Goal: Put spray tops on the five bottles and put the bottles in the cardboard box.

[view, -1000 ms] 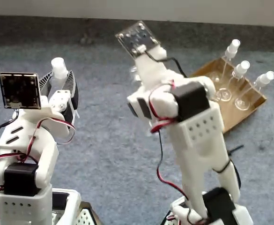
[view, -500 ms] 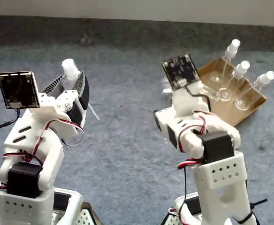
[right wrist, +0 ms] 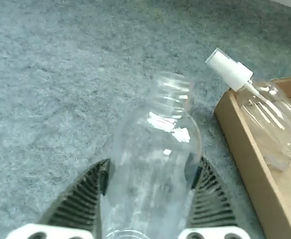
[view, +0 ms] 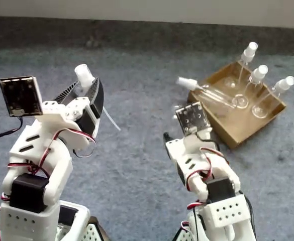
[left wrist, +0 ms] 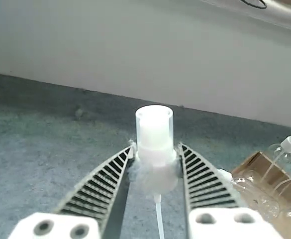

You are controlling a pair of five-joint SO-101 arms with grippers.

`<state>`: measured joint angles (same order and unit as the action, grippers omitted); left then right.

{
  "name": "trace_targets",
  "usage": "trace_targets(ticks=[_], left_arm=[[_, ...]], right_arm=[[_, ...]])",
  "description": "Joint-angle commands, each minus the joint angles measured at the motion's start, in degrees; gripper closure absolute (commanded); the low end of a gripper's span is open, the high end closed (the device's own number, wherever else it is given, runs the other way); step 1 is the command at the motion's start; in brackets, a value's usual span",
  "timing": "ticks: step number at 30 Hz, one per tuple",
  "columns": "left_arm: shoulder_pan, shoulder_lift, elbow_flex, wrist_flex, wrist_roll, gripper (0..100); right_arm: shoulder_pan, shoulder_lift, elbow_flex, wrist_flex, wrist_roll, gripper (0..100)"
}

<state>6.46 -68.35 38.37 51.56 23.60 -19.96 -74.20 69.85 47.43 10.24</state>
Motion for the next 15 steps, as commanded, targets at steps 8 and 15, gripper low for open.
trace_targets(ticks=[8, 15], left_arm=[[0.7, -0.9, -0.7, -9.6, 12.2, 97], [1.3, -0.4, -0.8, -20.0, 12.0, 97]], right_arm=[[-1.5, -16.4, 10.4, -4.3, 0.7, 94.9], [-5.6, -23.3, 20.8, -12.6, 0.9, 94.8]])
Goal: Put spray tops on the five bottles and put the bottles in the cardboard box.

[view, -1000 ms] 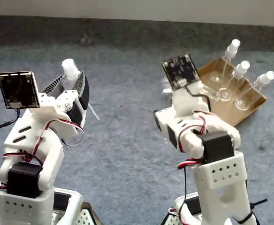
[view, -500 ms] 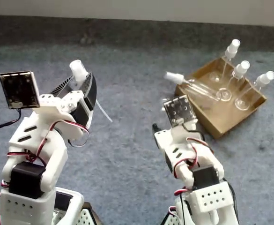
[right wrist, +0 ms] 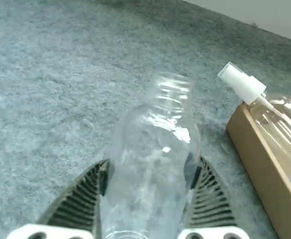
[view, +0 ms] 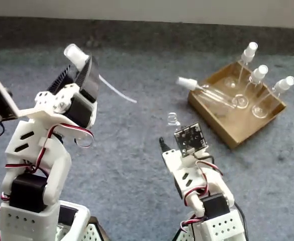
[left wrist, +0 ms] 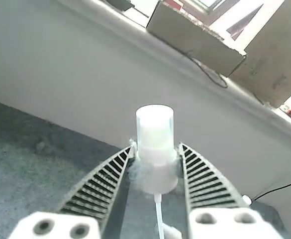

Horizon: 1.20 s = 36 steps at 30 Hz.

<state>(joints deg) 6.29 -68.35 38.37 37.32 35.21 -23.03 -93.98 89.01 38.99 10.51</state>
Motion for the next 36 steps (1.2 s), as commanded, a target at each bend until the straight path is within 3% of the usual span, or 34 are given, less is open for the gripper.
trace_targets(ticks=[1, 4, 10, 18, 27, 36], left_arm=[[2.5, -0.4, -0.8, -6.0, -0.8, 97], [8.3, -0.3, -0.4, -5.9, -8.0, 97], [16.2, -0.1, -0.2, -5.8, -13.9, 97], [16.2, 3.2, 4.2, -5.0, -13.7, 97], [11.9, -4.2, 3.2, -2.9, -13.6, 97], [11.9, -7.7, 3.4, 2.4, -13.6, 97]], right_arm=[[-3.5, -5.0, 3.0, -5.1, 0.6, 94.8], [-6.1, -10.3, 7.5, -5.9, 1.2, 94.8], [-12.1, -11.4, 13.1, -7.4, 13.1, 94.8], [-12.1, -11.4, 13.6, -8.0, 13.2, 95.0], [-12.0, -11.4, 13.6, -7.0, 13.2, 95.0], [-12.0, -11.4, 13.6, -7.0, 13.2, 95.0]])
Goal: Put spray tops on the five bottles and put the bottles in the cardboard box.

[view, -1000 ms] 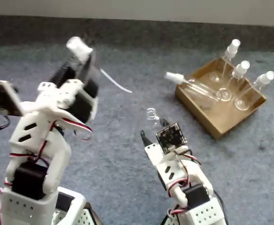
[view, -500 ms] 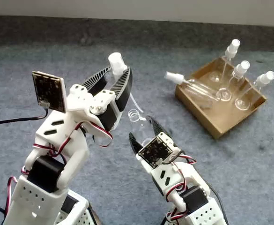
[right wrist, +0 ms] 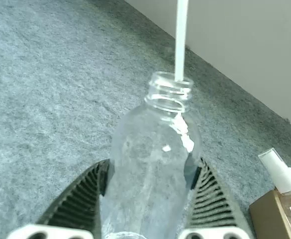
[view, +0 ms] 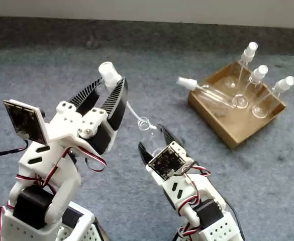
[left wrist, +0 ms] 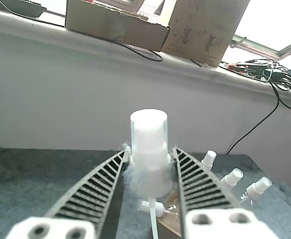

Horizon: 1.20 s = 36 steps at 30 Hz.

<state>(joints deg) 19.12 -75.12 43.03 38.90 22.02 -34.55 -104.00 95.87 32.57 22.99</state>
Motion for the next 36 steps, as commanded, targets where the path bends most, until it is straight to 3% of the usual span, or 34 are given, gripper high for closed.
trace_targets(ticks=[1, 14, 21, 30, 36], left_arm=[[-0.9, -0.8, -1.3, 1.1, -0.4, 97], [-0.7, -0.7, 2.5, 2.4, -0.4, 97], [7.5, -0.7, 12.5, 1.3, -0.6, 97], [8.4, -1.2, 29.7, -12.8, -0.5, 97], [10.3, -1.3, 33.4, -15.4, -0.4, 97]], right_arm=[[-0.5, -1.4, 6.7, -0.6, 0.7, 95.0], [-0.5, -1.4, 6.7, -0.5, 0.8, 95.0], [-0.5, -1.4, 6.7, -0.5, 0.8, 95.0], [-0.5, -1.4, 6.7, -0.4, 0.8, 95.0], [-0.5, -1.4, 6.7, -0.4, 0.8, 95.0]])
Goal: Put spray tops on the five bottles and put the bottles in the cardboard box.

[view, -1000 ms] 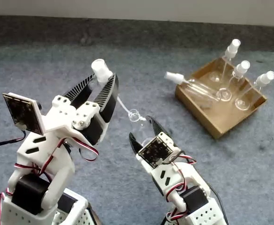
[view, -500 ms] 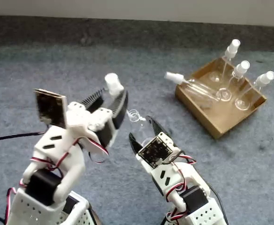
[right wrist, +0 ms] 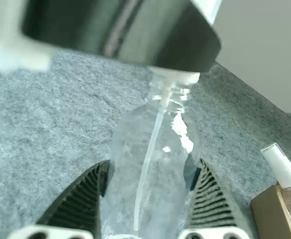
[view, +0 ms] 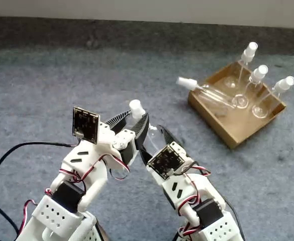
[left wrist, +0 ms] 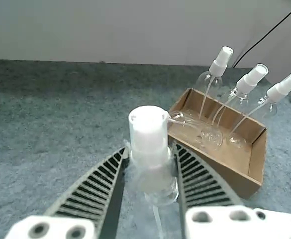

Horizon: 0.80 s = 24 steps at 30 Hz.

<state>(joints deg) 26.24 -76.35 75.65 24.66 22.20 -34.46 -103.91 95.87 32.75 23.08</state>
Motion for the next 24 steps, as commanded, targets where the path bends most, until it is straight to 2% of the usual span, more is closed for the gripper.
trace_targets(ticks=[1, 4, 11, 19, 22, 24], left_arm=[[4.3, 0.0, 0.7, -1.1, -0.5, 97], [6.8, 0.0, 0.7, -1.1, -0.8, 97], [7.3, 0.0, 0.3, 2.8, -0.8, 97], [6.9, 0.0, 0.4, 2.7, -1.1, 96], [7.3, 0.0, 0.4, 2.8, -4.8, 95], [7.9, 0.0, 0.7, 3.0, -6.8, 89]], right_arm=[[-0.6, -1.5, 6.7, -0.6, 0.7, 95.0], [-0.6, -1.5, 6.7, -0.6, 0.7, 95.0], [-0.6, -1.5, 6.6, -0.6, 0.7, 95.0], [-0.6, -1.5, 6.5, -0.6, 0.7, 95.0], [0.1, -1.5, 6.7, -0.7, 0.5, 95.0], [2.2, -1.5, 6.5, -1.0, -2.6, 95.0]])
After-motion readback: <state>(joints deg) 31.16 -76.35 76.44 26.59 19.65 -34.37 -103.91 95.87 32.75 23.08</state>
